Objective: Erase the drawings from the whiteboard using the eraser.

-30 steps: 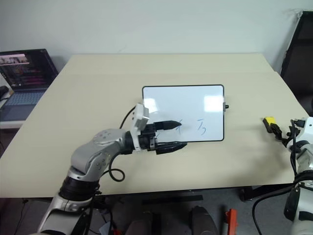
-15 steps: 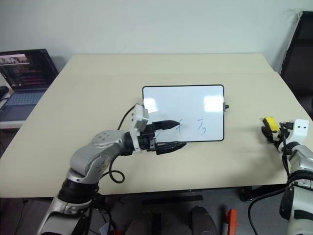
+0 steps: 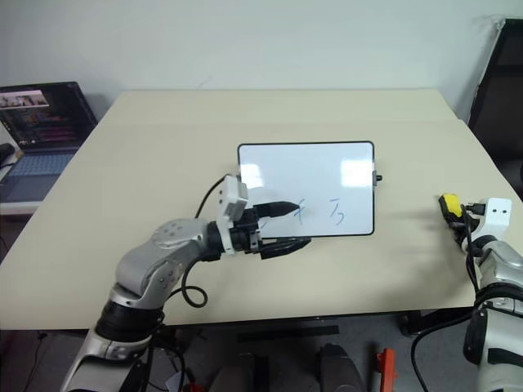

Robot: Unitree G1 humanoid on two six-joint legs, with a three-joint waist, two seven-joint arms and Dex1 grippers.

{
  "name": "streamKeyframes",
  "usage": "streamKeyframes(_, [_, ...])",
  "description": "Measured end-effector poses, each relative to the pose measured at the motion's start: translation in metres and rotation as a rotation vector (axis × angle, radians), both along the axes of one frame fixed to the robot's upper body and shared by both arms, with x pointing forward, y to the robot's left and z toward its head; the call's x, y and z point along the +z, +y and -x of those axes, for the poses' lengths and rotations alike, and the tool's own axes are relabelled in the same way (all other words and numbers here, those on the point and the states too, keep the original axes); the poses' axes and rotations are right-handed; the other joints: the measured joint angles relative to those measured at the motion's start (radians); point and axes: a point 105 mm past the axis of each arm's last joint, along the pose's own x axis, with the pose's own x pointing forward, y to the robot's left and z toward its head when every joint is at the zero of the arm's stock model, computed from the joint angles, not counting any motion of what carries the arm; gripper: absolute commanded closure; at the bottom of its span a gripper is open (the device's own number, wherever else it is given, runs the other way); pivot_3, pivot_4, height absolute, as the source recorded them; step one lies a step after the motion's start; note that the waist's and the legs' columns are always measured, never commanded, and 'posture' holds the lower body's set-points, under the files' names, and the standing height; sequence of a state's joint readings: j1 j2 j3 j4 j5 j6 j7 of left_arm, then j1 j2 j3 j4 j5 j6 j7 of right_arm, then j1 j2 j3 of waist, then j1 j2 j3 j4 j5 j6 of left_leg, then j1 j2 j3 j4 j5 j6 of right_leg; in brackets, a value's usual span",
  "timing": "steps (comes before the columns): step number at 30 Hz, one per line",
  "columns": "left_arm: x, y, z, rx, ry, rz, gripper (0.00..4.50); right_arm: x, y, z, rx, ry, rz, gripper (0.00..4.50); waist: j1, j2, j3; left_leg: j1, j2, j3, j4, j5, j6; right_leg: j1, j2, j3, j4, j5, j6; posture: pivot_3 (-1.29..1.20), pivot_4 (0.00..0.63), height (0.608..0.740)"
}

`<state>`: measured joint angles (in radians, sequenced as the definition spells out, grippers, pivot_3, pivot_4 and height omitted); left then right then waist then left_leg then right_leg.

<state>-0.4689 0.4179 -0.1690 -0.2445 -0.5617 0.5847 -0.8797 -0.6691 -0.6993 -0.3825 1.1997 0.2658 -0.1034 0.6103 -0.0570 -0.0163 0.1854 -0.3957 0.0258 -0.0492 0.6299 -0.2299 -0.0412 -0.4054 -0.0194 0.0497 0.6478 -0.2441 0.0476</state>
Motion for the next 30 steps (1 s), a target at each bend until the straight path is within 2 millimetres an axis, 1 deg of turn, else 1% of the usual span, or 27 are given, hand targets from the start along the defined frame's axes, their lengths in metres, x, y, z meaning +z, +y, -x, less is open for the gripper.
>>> streamKeyframes(4, [0.0, 0.003, -0.001, 0.007, -0.002, -0.009, 0.0, -0.003, -0.003, 0.005, -0.023, -0.028, -0.03, 3.49, 0.0, 0.0, 0.0, 0.0, 0.0, 0.0, 0.0, 0.0, 0.0, 0.0, 0.0, 0.0, 0.0, 0.0, 0.0, 0.0, 0.15, 0.74])
streamKeyframes(6, [0.0, 0.007, -0.002, 0.017, -0.006, -0.019, 0.0, 0.002, -0.005, 0.009, -0.006, -0.065, -0.038, 3.49, 0.001, 0.0, 0.0, 0.0, 0.0, 0.0, 0.0, 0.0, 0.0, 0.0, 0.0, 0.0, 0.0, 0.0, 0.0, 0.0, 0.15, 0.74])
streamKeyframes(7, [0.0, 0.01, -0.003, 0.027, -0.01, -0.026, 0.0, 0.011, -0.006, 0.012, 0.009, -0.106, -0.045, 3.5, 0.001, 0.001, 0.0, 0.0, 0.0, 0.0, 0.0, 0.0, 0.0, 0.0, 0.0, 0.0, 0.0, 0.0, 0.0, 0.0, 0.15, 0.74])
streamKeyframes(8, [0.001, 0.017, -0.006, 0.047, -0.014, -0.037, 0.0, 0.025, -0.009, 0.015, 0.027, -0.155, -0.048, 3.5, 0.001, 0.002, 0.001, 0.0, 0.0, 0.0, 0.0, 0.0, 0.0, 0.0, 0.0, 0.0, 0.0, 0.0, 0.001, 0.0, 0.15, 0.74])
streamKeyframes(10, [0.004, 0.03, -0.011, 0.087, -0.028, -0.05, 0.0, 0.069, -0.01, 0.027, 0.085, -0.283, -0.051, 3.5, 0.003, 0.004, 0.001, 0.0, 0.0, 0.0, 0.0, 0.0, 0.0, 0.0, 0.0, 0.0, 0.001, -0.001, 0.001, 0.0, 0.15, 0.74])
streamKeyframes(11, [0.004, 0.039, -0.013, 0.112, -0.029, -0.061, 0.0, 0.1, 0.004, 0.036, 0.175, -0.352, -0.038, 3.5, 0.003, 0.007, 0.002, 0.0, 0.0, -0.001, 0.0, 0.0, 0.0, -0.001, 0.0, 0.0, 0.001, -0.001, 0.001, 0.0, 0.15, 0.74])
streamKeyframes(12, [0.003, 0.05, -0.016, 0.142, -0.022, -0.075, 0.0, 0.129, 0.025, 0.043, 0.282, -0.407, -0.03, 3.5, -0.003, 0.01, 0.003, 0.0, 0.001, -0.001, 0.0, 0.0, 0.0, -0.001, 0.0, 0.0, 0.003, -0.002, 0.002, 0.0, 0.15, 0.74])
streamKeyframes(13, [0.001, 0.064, -0.022, 0.186, -0.006, -0.083, 0.0, 0.166, 0.062, 0.052, 0.443, -0.475, 0.003, 3.5, -0.01, 0.011, 0.003, 0.003, 0.001, 0.0, 0.0, 0.0, 0.0, -0.001, 0.001, 0.002, 0.005, -0.003, 0.003, 0.0, 0.15, 0.74])
streamKeyframes(14, [-0.001, 0.07, -0.024, 0.208, 0.0, -0.092, 0.0, 0.189, 0.091, 0.059, 0.568, -0.511, 0.043, 3.5, -0.014, 0.01, 0.003, 0.005, 0.001, 0.0, 0.0, 0.0, 0.0, 0.0, 0.002, 0.002, 0.007, -0.004, 0.003, 0.0, 0.15, 0.74])
streamKeyframes(15, [-0.004, 0.075, -0.026, 0.222, 0.003, -0.095, 0.0, 0.206, 0.124, 0.065, 0.696, -0.539, 0.087, 3.5, -0.016, 0.006, 0.003, 0.008, 0.002, 0.0, 0.0, 0.0, 0.0, 0.002, 0.003, 0.002, 0.008, -0.004, 0.002, 0.0, 0.15, 0.74])
streamKeyframes(16, [-0.007, 0.078, -0.027, 0.226, 0.012, -0.095, 0.0, 0.213, 0.148, 0.069, 0.785, -0.55, 0.113, 3.5, -0.017, 0.001, 0.001, 0.011, 0.002, 0.0, 0.0, 0.0, 0.0, 0.003, 0.003, 0.001, 0.01, -0.005, 0.0, 0.0, 0.15, 0.74])
streamKeyframes(17, [-0.014, 0.083, -0.028, 0.24, 0.025, -0.098, 0.0, 0.213, 0.176, 0.069, 0.884, -0.542, 0.126, 3.5, -0.018, -0.004, 0.0, 0.013, 0.003, -0.001, 0.0, 0.0, 0.0, 0.005, 0.003, 0.0, 0.011, -0.006, -0.001, 0.0, 0.15, 0.74])
streamKeyframes(18, [-0.021, 0.09, -0.029, 0.259, 0.045, -0.106, 0.0, 0.208, 0.2, 0.068, 0.971, -0.526, 0.122, 3.5, -0.02, -0.006, 0.0, 0.014, 0.003, -0.001, 0.0, 0.0, 0.0, 0.006, 0.003, -0.001, 0.011, -0.008, -0.007, 0.0, 0.15, 0.74])
streamKeyframes(20, [-0.032, 0.101, -0.03, 0.3, 0.068, -0.124, 0.0, 0.191, 0.241, 0.063, 1.111, -0.474, 0.094, 3.5, -0.017, -0.007, 0.0, 0.013, 0.003, -0.001, 0.001, 0.0, 0.0, 0.005, 0.002, 0.0, 0.011, -0.008, -0.008, 0.0, 0.15, 0.74])
streamKeyframes(21, [-0.034, 0.106, -0.03, 0.317, 0.071, -0.129, 0.0, 0.183, 0.262, 0.062, 1.177, -0.455, 0.074, 3.5, -0.014, -0.007, 0.001, 0.011, 0.003, -0.001, 0.001, 0.0, 0.0, 0.003, 0.002, 0.0, 0.011, -0.008, -0.008, 0.0, 0.15, 0.74])
streamKeyframes(23, [-0.032, 0.111, -0.03, 0.346, 0.061, -0.125, 0.0, 0.171, 0.292, 0.058, 1.255, -0.436, 0.092, 3.5, -0.006, -0.007, 0.001, 0.005, 0.003, -0.001, 0.001, 0.0, 0.0, -0.002, 0.002, -0.001, 0.012, -0.005, -0.002, 0.0, 0.15, 0.74])
streamKeyframes(24, [-0.033, 0.117, -0.028, 0.367, 0.059, -0.129, 0.0, 0.163, 0.309, 0.053, 1.288, -0.433, 0.16, 3.5, -0.001, -0.007, 0.001, 0.004, 0.003, -0.002, 0.001, 0.0, 0.0, -0.003, 0.002, -0.002, 0.012, -0.005, -0.003, 0.0, 0.15, 0.74])
streamKeyframes(27, [-0.04, 0.124, -0.02, 0.401, 0.069, -0.147, 0.0, 0.13, 0.333, 0.04, 1.33, -0.394, 0.354, 3.5, 0.014, -0.007, 0.001, -0.002, 0.003, -0.003, 0.0, 0.0, 0.0, -0.007, 0.001, -0.005, 0.012, -0.004, -0.006, 0.0, 0.15, 0.74])
streamKeyframes(30, [-0.056, 0.135, -0.009, 0.44, 0.106, -0.199, 0.0, 0.096, 0.35, 0.029, 1.351, -0.341, 0.464, 3.5, 0.021, -0.007, 0.001, -0.006, 0.003, -0.002, 0.0, -0.001, -0.001, -0.013, 0.0, -0.004, 0.013, -0.004, -0.006, 0.0, 0.15, 0.74])
